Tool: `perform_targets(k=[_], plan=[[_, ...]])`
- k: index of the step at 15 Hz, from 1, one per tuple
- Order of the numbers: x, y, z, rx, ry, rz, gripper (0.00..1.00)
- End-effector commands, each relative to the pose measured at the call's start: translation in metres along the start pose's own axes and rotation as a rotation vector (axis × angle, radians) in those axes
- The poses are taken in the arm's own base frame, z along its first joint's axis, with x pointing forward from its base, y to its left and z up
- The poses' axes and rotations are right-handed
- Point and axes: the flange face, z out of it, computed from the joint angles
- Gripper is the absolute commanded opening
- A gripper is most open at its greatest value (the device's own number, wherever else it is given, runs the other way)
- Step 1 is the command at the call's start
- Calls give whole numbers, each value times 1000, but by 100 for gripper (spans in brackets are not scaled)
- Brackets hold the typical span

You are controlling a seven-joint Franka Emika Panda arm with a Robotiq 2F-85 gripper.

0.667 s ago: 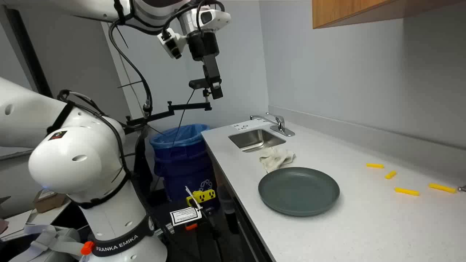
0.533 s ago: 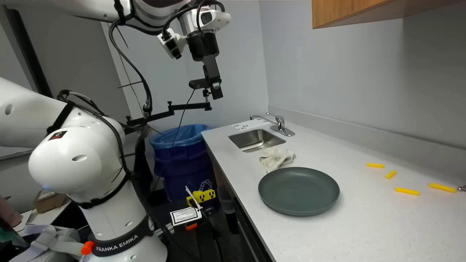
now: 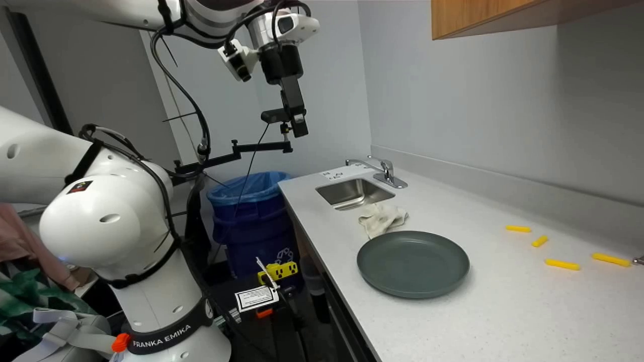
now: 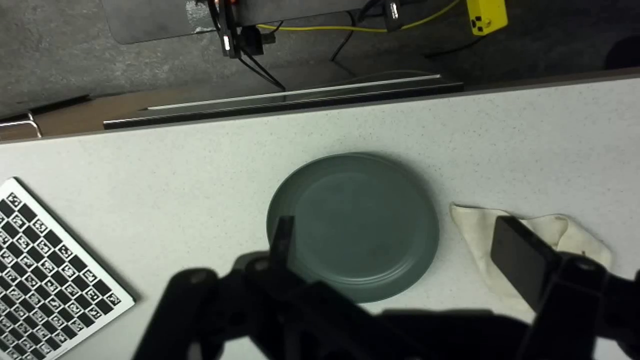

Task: Pick up the towel and put the towel back on the countertop.

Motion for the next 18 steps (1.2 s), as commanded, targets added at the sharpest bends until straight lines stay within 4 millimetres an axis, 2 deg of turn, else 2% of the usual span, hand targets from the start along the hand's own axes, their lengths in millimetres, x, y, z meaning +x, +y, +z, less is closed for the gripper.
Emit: perform_targets(k=[1,18], plan=[[0,0,-1,0,-1,0,100],[2,1,2,7,-12,-20,100]])
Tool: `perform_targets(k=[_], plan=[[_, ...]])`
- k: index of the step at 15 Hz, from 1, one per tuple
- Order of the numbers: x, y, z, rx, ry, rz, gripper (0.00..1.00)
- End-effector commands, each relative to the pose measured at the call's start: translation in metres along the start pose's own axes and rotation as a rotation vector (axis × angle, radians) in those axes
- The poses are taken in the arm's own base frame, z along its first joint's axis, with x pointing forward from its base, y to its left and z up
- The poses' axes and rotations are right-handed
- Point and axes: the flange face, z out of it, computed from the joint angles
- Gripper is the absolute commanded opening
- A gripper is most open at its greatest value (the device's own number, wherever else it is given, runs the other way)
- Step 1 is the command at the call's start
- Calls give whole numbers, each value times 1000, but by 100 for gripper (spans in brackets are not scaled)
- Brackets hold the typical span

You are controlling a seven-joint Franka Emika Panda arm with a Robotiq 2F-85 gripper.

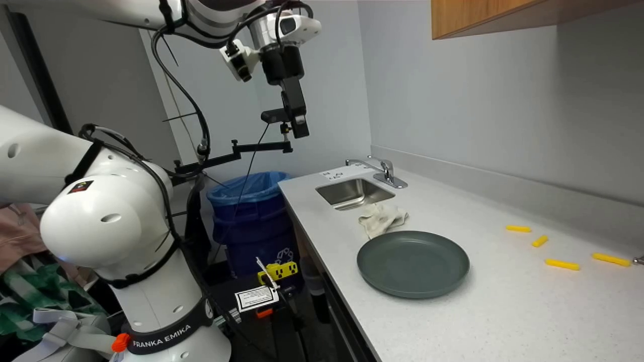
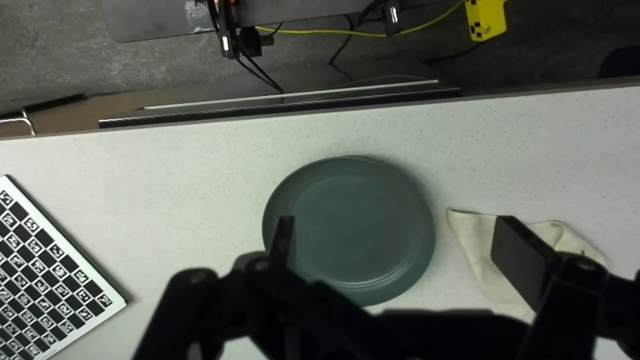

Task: Pick up the towel and put the towel back on the countertop.

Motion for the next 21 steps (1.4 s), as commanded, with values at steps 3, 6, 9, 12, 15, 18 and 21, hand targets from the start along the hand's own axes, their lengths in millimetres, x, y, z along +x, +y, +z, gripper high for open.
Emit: perform_targets(k=[3,6,9,12,15,18,21], plan=[[1,0,1,-1,-5,-2,100],[1,0,1,4,-9,-14,100],[3,-1,2,17,-3,-52,100],[14,-21,19,30,14,-83,100],[25,-38,35,51,39,-105,100],[24,-33,38,19,30,-106,100],[25,-32,39,20,27,-104,100]])
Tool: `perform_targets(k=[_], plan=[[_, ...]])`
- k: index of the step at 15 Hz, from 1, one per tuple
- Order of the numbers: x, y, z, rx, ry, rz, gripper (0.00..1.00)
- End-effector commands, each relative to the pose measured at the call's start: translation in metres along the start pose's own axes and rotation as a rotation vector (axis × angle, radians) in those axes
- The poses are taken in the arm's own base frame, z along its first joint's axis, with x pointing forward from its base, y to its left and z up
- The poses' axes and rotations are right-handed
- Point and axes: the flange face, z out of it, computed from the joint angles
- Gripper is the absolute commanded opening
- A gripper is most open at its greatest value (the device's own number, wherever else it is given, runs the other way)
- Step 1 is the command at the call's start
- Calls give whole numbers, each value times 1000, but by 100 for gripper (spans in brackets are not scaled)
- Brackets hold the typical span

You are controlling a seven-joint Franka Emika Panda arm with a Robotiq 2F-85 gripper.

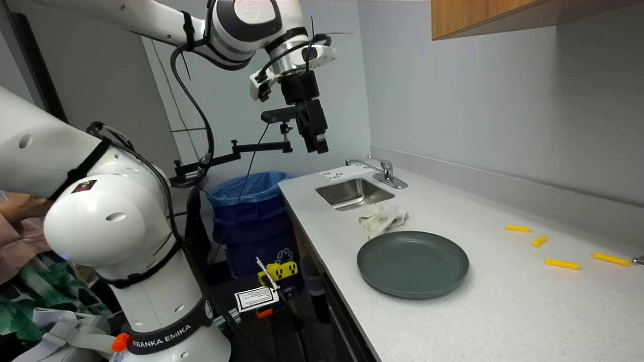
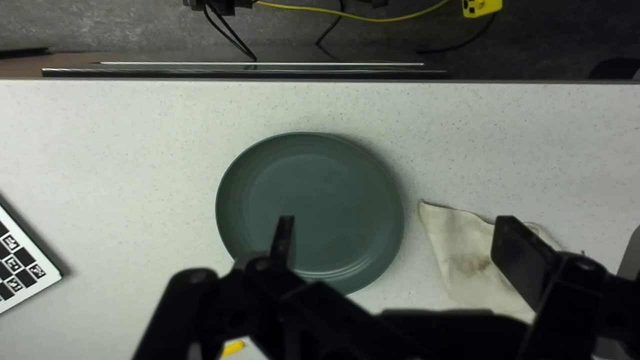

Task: Pick up the towel and put the towel back on the countertop.

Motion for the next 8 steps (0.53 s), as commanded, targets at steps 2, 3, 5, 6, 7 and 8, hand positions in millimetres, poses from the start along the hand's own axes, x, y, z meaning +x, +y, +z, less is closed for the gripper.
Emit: perform_targets(k=[2,3,5,6,7,8], plan=[[0,0,-3,0,5,1,100],[-1,0,-3,0,6,1,100],[-1,-2,-4,1,17,-20,100],[1,-6,-3,0,16,-34,100],[3,-12,-1,2,17,-51,100],[4,-18,1,2,21,-63,100]])
